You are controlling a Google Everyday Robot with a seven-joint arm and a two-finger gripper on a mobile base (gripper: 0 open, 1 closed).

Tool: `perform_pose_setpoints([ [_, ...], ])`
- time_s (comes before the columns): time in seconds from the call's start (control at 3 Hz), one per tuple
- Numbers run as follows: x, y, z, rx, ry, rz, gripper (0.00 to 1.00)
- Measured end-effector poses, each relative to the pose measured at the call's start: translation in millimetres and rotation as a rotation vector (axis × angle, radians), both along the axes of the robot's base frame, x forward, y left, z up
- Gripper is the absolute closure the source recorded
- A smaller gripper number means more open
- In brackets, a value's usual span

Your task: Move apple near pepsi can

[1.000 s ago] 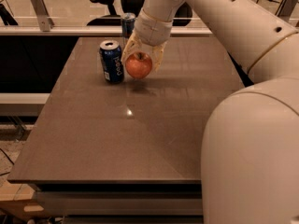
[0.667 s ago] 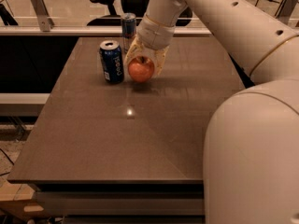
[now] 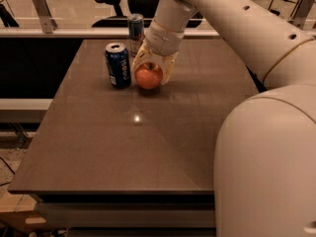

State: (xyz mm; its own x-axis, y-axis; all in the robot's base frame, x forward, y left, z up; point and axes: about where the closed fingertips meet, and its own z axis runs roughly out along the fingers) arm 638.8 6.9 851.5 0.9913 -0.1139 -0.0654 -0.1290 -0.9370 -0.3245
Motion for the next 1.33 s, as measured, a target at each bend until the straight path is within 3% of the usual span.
perform_pose_setpoints([
  [1.0,7.8,8.4,-6.9,0.015,-0.015,-0.004,0.11],
  [1.33,9.5,10.4,-8.9,0.018,-0.017,-0.005,0.0],
])
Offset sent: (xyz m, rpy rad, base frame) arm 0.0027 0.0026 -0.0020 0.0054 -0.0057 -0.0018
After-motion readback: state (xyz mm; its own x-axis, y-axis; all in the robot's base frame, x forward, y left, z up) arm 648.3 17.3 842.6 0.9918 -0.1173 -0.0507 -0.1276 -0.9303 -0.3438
